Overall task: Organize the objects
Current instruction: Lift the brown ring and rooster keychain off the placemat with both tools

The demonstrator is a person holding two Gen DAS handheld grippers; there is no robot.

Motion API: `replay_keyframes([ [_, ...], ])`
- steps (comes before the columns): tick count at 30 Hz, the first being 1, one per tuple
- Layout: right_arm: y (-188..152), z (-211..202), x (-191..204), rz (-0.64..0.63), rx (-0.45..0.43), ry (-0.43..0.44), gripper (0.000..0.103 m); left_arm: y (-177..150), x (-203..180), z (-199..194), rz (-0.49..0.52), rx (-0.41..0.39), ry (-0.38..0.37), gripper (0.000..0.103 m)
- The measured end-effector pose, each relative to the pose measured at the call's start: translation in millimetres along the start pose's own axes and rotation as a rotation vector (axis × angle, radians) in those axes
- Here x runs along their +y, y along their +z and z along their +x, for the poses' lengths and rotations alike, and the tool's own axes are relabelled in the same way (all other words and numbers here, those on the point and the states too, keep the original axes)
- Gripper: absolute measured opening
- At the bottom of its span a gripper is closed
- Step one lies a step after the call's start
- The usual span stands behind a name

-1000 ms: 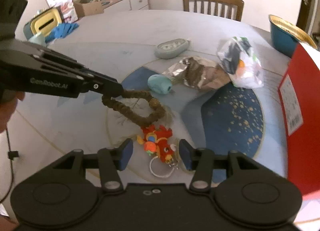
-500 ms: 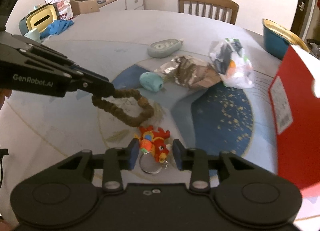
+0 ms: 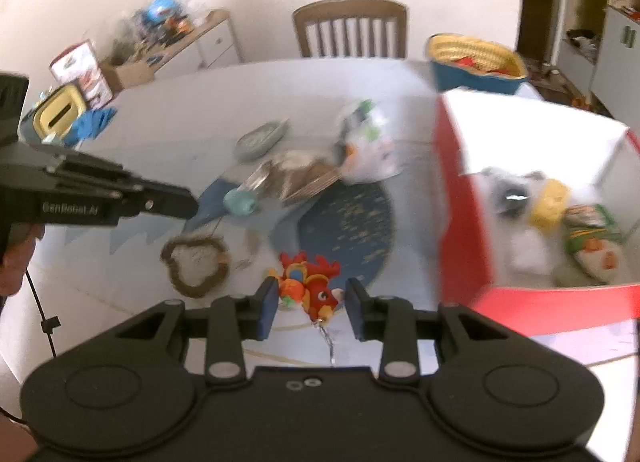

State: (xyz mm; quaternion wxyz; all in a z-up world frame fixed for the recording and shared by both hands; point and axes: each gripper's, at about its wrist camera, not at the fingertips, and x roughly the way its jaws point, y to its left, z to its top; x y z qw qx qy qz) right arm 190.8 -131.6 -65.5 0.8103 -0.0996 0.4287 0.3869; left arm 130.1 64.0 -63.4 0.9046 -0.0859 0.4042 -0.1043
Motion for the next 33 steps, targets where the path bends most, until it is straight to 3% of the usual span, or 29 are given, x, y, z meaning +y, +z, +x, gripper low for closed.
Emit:
replay_keyframes([
  [3, 6, -20, -17, 0.018, -0.034, -0.012, 0.034, 3, -6, 2, 0.033, 0.015, 0.014, 0.008],
  [11, 1, -33, -44, 0.061, -0.047, -0.017, 0.034, -16, 19, 7, -0.063, 0.072, 0.061, 0.012],
  [14, -2, -32, -46, 0.067, -0.039, -0.002, 0.035, -28, 27, 13, -0.074, 0.108, 0.087, 0.036],
  [15, -3, -32, -45, 0.067, -0.036, 0.003, 0.035, -32, 29, 14, -0.078, 0.117, 0.09, 0.055],
  [16, -3, -30, -45, 0.065, -0.032, 0.006, 0.035, -36, 30, 14, -0.081, 0.118, 0.09, 0.066],
  [28, -6, -21, -32, 0.072, -0.003, 0.012, 0.035, -65, 43, 32, -0.005, 0.134, 0.152, 0.067],
  [33, -8, -18, -27, 0.078, 0.002, 0.009, 0.035, -67, 60, 37, -0.079, 0.122, 0.147, 0.067],
])
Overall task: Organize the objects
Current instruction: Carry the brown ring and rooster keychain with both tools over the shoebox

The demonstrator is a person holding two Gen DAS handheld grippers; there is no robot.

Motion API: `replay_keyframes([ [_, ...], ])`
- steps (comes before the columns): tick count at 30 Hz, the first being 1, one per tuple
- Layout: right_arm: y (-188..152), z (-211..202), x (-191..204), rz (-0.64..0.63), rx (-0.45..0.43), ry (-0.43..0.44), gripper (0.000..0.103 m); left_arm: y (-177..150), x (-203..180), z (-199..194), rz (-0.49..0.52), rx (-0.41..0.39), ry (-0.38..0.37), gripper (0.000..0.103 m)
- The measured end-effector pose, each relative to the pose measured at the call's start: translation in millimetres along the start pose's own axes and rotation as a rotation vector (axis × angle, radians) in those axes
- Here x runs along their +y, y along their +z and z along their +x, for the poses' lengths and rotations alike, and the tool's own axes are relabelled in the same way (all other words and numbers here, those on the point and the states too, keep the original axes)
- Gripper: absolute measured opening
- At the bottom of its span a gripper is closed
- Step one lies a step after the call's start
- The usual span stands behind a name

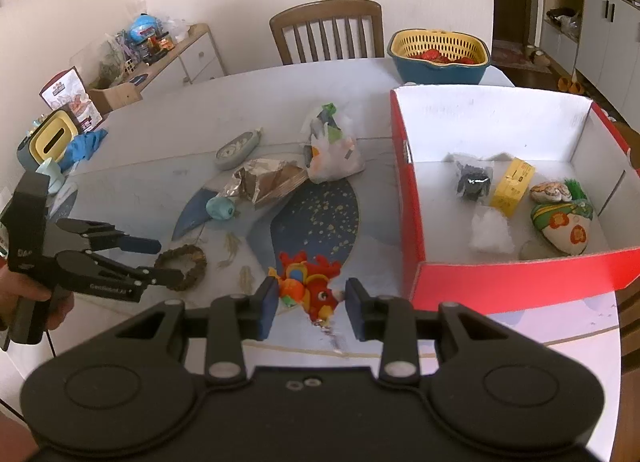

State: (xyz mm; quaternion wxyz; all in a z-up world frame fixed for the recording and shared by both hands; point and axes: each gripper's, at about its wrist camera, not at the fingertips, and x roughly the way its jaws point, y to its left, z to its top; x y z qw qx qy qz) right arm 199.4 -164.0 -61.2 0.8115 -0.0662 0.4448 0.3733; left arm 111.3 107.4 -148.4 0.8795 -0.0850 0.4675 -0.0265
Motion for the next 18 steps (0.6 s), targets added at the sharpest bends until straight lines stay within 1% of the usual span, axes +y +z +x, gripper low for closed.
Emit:
replay_keyframes([
  [2, 0, 1, 1, 0.003, 0.001, -0.003, 0.035, 0, 4, 4, -0.013, 0.006, 0.022, 0.067],
  [3, 0, 1, 2, 0.004, 0.001, -0.004, 0.035, 0, 5, 6, -0.013, 0.015, 0.032, 0.066],
  [5, 0, 2, 2, 0.008, 0.0, -0.007, 0.035, -1, 4, 8, 0.007, 0.009, 0.049, 0.062],
  [6, -1, 2, 3, 0.01, 0.0, -0.008, 0.035, -1, 2, 9, 0.025, 0.008, 0.064, 0.056],
  [7, 0, 2, 3, 0.012, 0.0, -0.009, 0.035, 0, 0, 9, 0.042, 0.007, 0.078, 0.048],
  [8, -1, 3, 3, 0.014, 0.0, -0.01, 0.035, 0, -2, 10, 0.058, 0.008, 0.092, 0.044],
  [9, -1, 3, 4, 0.014, 0.0, -0.011, 0.035, 1, -3, 10, 0.071, 0.009, 0.102, 0.037],
  [10, 0, 3, 4, 0.014, 0.0, -0.012, 0.035, 1, -3, 11, 0.073, 0.011, 0.104, 0.032],
  [11, 0, 3, 4, 0.015, 0.001, -0.012, 0.035, 2, -2, 11, 0.073, 0.012, 0.105, 0.03],
  [13, 0, 3, 5, 0.015, 0.0, -0.012, 0.035, 2, -4, 11, 0.09, 0.016, 0.114, 0.016],
  [14, 1, 3, 6, 0.014, -0.001, -0.012, 0.035, 2, -5, 12, 0.106, 0.018, 0.118, 0.014],
  [15, 1, 3, 6, 0.014, -0.001, -0.012, 0.035, 1, -7, 11, 0.117, 0.019, 0.115, 0.01],
  [18, 2, 3, 6, 0.013, -0.004, -0.014, 0.035, 0, -13, 9, 0.141, 0.01, 0.105, 0.008],
])
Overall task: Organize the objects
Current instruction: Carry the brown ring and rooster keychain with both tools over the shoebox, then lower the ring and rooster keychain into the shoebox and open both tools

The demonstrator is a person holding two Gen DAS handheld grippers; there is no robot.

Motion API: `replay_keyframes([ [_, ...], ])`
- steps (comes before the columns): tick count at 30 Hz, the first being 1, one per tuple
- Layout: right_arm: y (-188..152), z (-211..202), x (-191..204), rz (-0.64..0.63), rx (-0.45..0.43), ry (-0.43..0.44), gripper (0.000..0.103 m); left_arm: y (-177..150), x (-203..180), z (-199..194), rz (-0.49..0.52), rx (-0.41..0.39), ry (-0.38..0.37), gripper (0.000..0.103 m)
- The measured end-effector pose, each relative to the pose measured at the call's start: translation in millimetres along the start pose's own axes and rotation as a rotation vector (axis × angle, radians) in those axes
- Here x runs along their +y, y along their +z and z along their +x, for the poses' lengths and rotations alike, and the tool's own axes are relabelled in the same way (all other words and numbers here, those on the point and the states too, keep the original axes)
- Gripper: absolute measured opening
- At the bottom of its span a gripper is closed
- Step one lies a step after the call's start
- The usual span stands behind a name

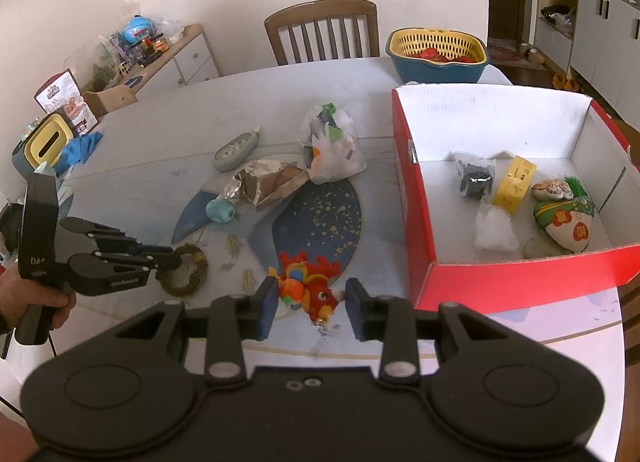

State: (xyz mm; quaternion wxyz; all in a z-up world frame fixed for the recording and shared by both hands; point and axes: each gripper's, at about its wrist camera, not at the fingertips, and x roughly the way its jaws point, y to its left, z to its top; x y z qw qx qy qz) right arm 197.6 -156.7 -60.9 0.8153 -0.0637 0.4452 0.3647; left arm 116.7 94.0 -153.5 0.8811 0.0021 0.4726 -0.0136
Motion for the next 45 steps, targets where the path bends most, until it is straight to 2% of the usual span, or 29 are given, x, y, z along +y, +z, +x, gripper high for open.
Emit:
replay_keyframes([
  [5, 7, -6, -3, -0.005, -0.015, -0.007, 0.035, 9, -4, -12, -0.027, -0.032, -0.028, 0.007],
  [11, 25, -23, -21, 0.001, -0.059, -0.004, 0.035, 37, -14, -42, -0.045, -0.091, -0.078, 0.007],
  [15, 39, -35, -45, 0.039, -0.087, 0.002, 0.035, 62, -24, -59, -0.07, -0.124, -0.122, 0.007],
  [24, 62, -57, -107, 0.044, -0.134, -0.066, 0.035, 124, -66, -80, -0.054, -0.2, -0.186, 0.007],
  [33, 74, -55, -163, 0.031, -0.146, -0.11, 0.035, 180, -134, -67, 0.019, -0.212, -0.231, 0.007],
  [45, 78, -28, -207, -0.014, -0.105, -0.132, 0.035, 224, -211, -17, 0.087, -0.159, -0.285, 0.007],
])
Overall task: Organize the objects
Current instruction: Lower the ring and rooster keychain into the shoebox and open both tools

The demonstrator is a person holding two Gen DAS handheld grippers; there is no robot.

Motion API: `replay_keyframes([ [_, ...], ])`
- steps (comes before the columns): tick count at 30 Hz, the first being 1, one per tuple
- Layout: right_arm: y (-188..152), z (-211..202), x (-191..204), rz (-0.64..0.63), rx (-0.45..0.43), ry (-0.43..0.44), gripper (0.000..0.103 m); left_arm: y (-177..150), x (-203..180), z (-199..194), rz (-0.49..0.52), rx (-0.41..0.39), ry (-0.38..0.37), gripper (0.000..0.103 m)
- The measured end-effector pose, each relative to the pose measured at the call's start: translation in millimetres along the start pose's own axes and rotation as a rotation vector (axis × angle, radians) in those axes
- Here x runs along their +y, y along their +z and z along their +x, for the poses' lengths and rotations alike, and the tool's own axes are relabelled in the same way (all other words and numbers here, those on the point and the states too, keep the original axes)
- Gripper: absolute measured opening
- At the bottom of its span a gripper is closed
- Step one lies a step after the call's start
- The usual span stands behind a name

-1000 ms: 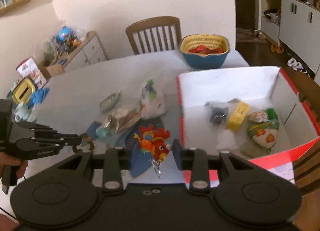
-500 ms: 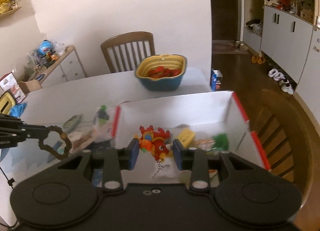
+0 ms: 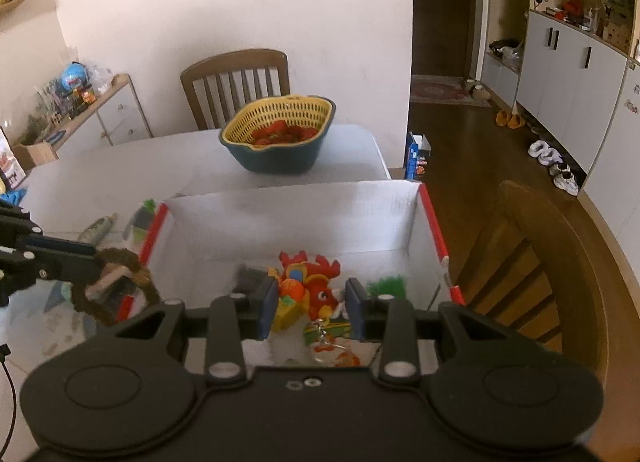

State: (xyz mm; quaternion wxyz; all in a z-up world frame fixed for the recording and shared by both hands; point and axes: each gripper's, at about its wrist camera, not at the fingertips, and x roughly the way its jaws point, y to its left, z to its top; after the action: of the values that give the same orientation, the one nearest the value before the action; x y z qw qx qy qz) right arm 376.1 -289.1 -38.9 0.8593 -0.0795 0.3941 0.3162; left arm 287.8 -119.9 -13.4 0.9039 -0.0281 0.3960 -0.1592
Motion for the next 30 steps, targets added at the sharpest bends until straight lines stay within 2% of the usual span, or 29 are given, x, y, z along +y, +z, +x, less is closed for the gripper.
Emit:
replay_keyframes([
  [9, 3, 38, -18, -0.013, 0.06, -0.011, 0.035, 6, -22, 61, 0.021, 0.058, -0.033, 0.007],
  [18, 5, 77, -22, -0.058, 0.124, -0.013, 0.035, 3, -23, 106, 0.037, 0.11, -0.005, 0.007],
  [24, 3, 95, -23, -0.09, 0.19, 0.008, 0.035, -4, -13, 125, 0.017, 0.172, 0.024, 0.007],
  [30, -1, 100, -20, -0.112, 0.21, 0.022, 0.035, -9, -11, 130, 0.021, 0.207, 0.026, 0.007],
])
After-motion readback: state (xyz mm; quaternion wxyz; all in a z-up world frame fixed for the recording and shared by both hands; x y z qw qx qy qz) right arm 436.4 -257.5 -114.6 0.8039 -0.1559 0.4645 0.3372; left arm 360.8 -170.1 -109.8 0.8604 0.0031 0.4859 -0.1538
